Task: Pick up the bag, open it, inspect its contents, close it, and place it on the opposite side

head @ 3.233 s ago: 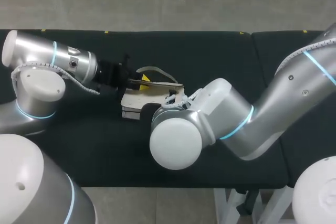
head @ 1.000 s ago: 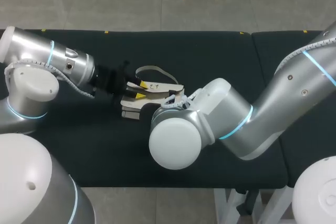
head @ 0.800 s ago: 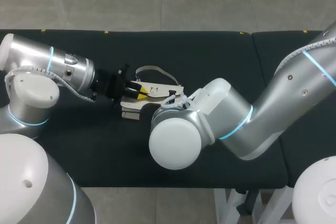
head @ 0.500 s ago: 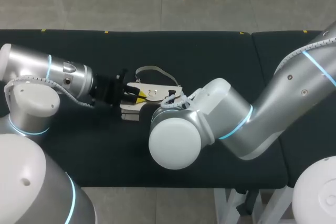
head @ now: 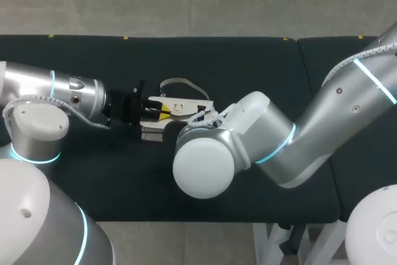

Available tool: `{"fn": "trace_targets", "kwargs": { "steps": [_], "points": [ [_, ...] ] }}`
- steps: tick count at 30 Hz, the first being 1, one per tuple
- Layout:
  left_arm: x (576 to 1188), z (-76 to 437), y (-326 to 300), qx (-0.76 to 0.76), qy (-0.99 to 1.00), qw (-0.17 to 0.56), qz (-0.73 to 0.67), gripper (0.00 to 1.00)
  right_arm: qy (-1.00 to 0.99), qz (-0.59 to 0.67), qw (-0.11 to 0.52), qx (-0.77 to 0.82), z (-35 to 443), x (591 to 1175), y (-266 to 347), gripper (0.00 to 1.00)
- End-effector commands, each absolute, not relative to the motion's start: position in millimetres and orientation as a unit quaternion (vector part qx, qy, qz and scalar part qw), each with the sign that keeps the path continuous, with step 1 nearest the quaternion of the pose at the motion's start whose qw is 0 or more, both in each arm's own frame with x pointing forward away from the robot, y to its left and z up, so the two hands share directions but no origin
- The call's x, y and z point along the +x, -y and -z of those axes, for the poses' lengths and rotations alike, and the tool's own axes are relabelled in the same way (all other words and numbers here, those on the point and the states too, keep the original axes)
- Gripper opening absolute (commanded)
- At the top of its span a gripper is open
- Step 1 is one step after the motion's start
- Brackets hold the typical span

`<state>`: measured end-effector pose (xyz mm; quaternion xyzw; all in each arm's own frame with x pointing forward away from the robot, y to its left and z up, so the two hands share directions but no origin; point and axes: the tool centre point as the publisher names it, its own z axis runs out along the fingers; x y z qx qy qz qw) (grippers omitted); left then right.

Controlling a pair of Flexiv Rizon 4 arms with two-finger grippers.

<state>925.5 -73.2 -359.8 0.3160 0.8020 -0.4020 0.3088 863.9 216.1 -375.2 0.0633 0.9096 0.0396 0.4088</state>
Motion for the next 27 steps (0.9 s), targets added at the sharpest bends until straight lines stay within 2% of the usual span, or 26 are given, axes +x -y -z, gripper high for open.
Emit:
{"fn": "trace_targets", "kwargs": {
  "steps": [1,3,7,8,9,21,22,23,25,26,27],
  "points": [
    [933,362,72,0.323,-0.793,0.314,0.411,0.36,-0.909,-0.038,0.410,0.064,377,860,-213,0.00],
    [933,359,73,0.327,-0.790,0.315,0.412,0.35,-0.909,-0.038,0.410,0.064,377,860,-213,0.00],
    [931,353,74,0.336,-0.784,0.314,0.417,0.24,-0.909,-0.038,0.410,0.064,377,860,-213,0.00],
    [931,353,75,0.338,-0.783,0.314,0.418,0.16,-0.909,-0.038,0.410,0.064,377,860,-213,0.00],
    [931,353,76,0.340,-0.782,0.313,0.418,0.00,-0.909,-0.038,0.410,0.064,377,860,-213,0.00],
    [924,362,73,0.363,-0.784,0.294,0.410,0.00,-0.909,-0.038,0.410,0.064,377,860,-213,0.00],
    [923,359,72,0.362,-0.782,0.294,0.412,0.09,-0.909,-0.038,0.410,0.064,377,860,-213,0.00],
    [923,356,72,0.361,-0.780,0.296,0.416,0.36,-0.909,-0.038,0.410,0.064,377,860,-213,0.00],
    [921,350,71,0.361,-0.776,0.299,0.421,0.57,-0.909,-0.038,0.410,0.064,377,860,-213,0.00],
    [920,347,71,0.361,-0.774,0.301,0.425,0.78,-0.909,-0.038,0.410,0.064,377,860,-213,0.00],
    [919,344,71,0.361,-0.771,0.300,0.431,0.87,-0.909,-0.038,0.410,0.064,377,860,-213,0.00]
  ]
}}
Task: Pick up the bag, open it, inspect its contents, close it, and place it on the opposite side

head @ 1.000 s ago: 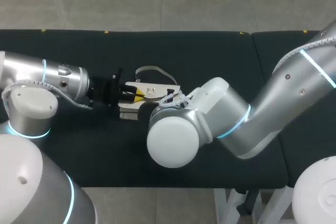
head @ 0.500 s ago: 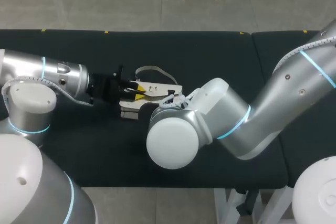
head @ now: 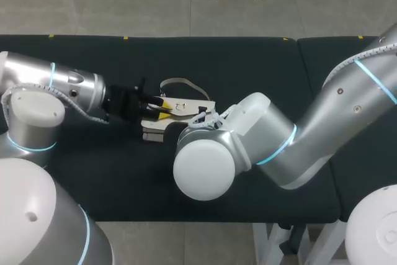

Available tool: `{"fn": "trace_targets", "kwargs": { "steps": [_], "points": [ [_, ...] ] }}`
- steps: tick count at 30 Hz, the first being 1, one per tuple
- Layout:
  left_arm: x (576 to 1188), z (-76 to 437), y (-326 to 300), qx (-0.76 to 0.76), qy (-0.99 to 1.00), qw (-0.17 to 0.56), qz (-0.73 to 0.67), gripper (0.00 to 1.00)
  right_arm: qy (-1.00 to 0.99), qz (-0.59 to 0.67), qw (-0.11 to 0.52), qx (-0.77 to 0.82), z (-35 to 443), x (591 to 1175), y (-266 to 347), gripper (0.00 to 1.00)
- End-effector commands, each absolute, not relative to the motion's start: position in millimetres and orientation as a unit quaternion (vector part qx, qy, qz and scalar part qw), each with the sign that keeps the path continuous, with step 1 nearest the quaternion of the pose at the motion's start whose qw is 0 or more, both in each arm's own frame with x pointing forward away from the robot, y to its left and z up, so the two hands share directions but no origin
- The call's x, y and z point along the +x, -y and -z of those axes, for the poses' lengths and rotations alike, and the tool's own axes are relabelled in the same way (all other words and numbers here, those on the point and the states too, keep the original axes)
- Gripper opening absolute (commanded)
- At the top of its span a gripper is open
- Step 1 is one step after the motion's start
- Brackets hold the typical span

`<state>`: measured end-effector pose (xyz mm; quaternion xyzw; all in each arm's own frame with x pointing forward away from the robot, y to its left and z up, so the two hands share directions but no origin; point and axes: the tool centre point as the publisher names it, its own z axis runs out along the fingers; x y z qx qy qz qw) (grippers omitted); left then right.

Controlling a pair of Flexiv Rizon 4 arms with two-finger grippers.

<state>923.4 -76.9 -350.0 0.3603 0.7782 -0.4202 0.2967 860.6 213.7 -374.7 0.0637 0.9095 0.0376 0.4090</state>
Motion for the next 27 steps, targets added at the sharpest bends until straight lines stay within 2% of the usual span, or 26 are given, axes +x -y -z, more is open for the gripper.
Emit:
{"fn": "trace_targets", "kwargs": {
  "steps": [1,8,9,10,11,17,27],
  "points": [
    [918,340,70,0.360,-0.770,0.300,0.433,0.99,-0.909,-0.038,0.410,0.064,377,860,-213,0.00],
    [911,311,67,0.345,-0.762,0.291,0.465,1.00,-0.909,-0.039,0.411,0.061,374,860,-214,0.00],
    [910,307,67,0.339,-0.764,0.287,0.468,1.00,-0.909,-0.039,0.411,0.060,372,859,-214,0.04],
    [909,303,66,0.336,-0.767,0.283,0.467,1.00,-0.909,-0.041,0.411,0.059,369,858,-214,0.37],
    [908,301,66,0.333,-0.769,0.284,0.465,1.00,-0.909,-0.042,0.410,0.058,368,858,-214,1.00],
    [900,285,62,0.302,-0.801,0.261,0.446,1.00,-0.915,-0.049,0.396,0.052,348,852,-210,1.00],
    [891,263,40,0.187,-0.880,0.157,0.408,1.00,-0.946,-0.058,0.317,0.043,299,859,-192,1.00]
  ]
}}
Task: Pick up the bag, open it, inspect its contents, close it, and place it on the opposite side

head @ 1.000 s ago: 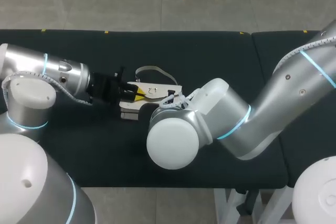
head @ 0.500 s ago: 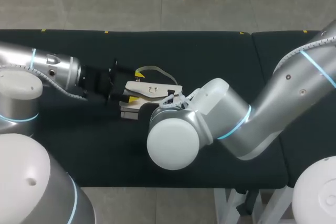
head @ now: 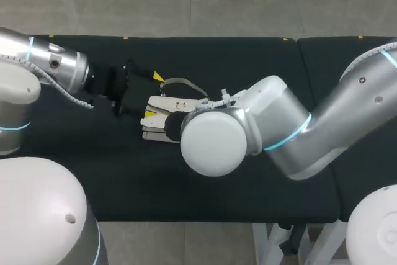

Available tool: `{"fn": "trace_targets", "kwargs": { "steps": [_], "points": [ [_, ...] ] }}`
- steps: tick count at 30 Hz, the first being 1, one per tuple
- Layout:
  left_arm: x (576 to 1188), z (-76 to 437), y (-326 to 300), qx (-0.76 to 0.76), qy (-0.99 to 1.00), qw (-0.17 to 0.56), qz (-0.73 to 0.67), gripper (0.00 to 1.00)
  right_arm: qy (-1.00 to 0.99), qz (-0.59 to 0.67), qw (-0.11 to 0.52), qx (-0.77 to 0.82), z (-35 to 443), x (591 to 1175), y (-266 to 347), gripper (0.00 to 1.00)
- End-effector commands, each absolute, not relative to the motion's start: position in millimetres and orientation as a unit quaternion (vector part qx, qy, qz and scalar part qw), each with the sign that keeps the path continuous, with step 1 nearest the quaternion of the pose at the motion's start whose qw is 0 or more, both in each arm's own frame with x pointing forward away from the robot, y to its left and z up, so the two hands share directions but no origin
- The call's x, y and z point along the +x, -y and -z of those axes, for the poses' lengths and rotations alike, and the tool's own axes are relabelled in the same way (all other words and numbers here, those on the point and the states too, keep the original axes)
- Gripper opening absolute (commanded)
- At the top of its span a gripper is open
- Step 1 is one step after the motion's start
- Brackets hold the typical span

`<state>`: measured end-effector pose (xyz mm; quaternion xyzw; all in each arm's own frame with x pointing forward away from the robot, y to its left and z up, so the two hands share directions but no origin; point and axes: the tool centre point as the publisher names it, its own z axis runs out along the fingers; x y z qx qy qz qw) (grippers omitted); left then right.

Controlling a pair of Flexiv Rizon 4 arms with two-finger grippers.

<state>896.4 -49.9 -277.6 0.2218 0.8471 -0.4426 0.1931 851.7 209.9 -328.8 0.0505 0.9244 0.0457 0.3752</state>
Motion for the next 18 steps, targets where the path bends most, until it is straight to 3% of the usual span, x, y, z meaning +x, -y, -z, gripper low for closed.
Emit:
{"fn": "trace_targets", "kwargs": {
  "steps": [1,7,18],
  "points": [
    [890,262,37,0.184,-0.884,0.148,0.403,1.00,-0.949,-0.069,0.306,0.044,293,860,-190,1.00],
    [877,260,23,0.118,-0.920,0.106,0.358,1.00,-0.963,-0.087,0.245,0.064,274,867,-179,1.00],
    [875,261,22,0.114,-0.936,0.114,0.314,1.00,-0.964,-0.081,0.244,0.063,271,868,-177,1.00]
  ]
}}
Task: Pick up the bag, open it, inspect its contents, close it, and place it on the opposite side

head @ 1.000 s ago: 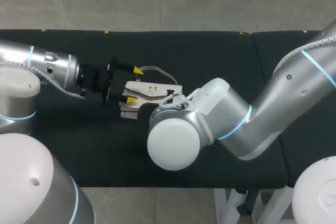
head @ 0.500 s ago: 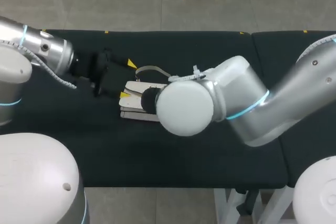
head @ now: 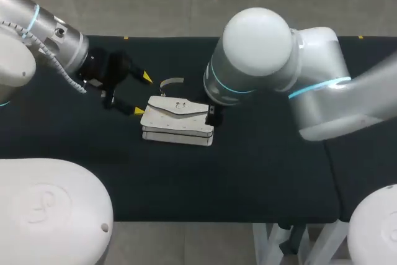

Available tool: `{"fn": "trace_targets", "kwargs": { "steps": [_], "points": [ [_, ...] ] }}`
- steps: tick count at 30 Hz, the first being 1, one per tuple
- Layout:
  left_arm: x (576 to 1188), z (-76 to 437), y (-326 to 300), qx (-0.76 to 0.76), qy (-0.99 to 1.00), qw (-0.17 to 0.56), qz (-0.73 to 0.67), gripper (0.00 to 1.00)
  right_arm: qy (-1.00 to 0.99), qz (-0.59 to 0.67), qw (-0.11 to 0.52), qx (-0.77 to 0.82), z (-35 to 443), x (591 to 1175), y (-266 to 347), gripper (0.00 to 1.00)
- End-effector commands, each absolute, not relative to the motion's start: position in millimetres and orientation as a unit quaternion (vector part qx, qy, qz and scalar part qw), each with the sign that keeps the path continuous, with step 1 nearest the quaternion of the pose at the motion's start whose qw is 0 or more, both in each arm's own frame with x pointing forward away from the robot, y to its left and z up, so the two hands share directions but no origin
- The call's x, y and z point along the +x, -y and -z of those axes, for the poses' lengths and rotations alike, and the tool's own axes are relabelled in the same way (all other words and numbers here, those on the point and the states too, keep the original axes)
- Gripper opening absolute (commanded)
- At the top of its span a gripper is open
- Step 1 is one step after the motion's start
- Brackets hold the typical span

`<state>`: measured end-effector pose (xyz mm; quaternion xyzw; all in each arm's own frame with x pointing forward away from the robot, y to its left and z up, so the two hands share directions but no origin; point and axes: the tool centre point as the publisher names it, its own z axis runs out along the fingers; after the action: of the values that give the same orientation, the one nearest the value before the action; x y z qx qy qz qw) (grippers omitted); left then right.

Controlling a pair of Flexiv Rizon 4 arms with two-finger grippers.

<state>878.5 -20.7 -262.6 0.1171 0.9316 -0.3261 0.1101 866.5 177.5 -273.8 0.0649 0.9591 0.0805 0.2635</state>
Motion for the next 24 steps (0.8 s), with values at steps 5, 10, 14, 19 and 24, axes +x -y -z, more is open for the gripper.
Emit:
{"fn": "trace_targets", "kwargs": {
  "steps": [5,10,14,19,24],
  "points": [
    [875,261,22,0.114,-0.936,0.114,0.314,1.00,-0.964,-0.081,0.244,0.063,271,868,-177,1.00],
    [890,244,24,-0.069,-0.931,0.079,0.350,1.00,-0.964,-0.106,0.159,0.187,262,902,-176,1.00],
    [892,240,19,-0.237,-0.914,0.029,0.328,1.00,-0.947,-0.131,0.056,0.287,254,917,-163,1.00],
    [892,249,10,-0.390,-0.877,-0.043,0.277,1.00,-0.896,-0.145,-0.046,0.416,253,929,-152,1.00],
    [882,251,6,-0.409,-0.882,0.019,0.234,1.00,-0.844,-0.094,0.000,0.527,259,918,-147,1.00]
  ]
}}
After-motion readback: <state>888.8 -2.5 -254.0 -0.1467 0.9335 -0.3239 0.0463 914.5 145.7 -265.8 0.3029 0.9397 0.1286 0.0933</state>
